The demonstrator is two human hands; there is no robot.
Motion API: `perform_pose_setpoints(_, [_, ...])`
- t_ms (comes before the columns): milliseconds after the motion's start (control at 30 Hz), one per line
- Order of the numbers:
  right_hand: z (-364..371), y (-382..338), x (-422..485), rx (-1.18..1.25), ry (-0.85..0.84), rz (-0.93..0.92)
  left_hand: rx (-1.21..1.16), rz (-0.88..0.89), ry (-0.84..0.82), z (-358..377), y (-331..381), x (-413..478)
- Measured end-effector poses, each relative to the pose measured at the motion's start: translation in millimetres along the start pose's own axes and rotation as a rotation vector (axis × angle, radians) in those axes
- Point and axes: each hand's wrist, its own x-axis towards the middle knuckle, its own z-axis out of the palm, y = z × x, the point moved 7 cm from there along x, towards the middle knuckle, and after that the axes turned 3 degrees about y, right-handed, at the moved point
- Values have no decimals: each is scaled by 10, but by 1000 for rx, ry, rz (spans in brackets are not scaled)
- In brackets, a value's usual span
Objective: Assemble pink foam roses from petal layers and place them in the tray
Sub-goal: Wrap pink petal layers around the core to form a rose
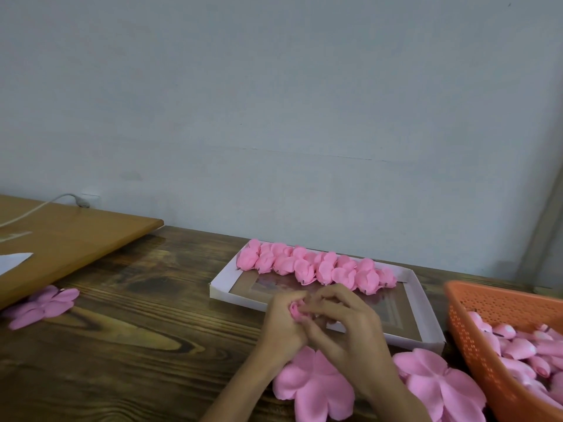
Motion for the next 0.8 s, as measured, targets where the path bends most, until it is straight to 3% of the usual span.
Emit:
perform_pose_setpoints(200, [39,51,0,64,-26,74,38,-4,9,31,-3,-12])
perform_pose_setpoints(800, [32,41,-20,-114,-63,38,92,-3,-10,58,61,-36])
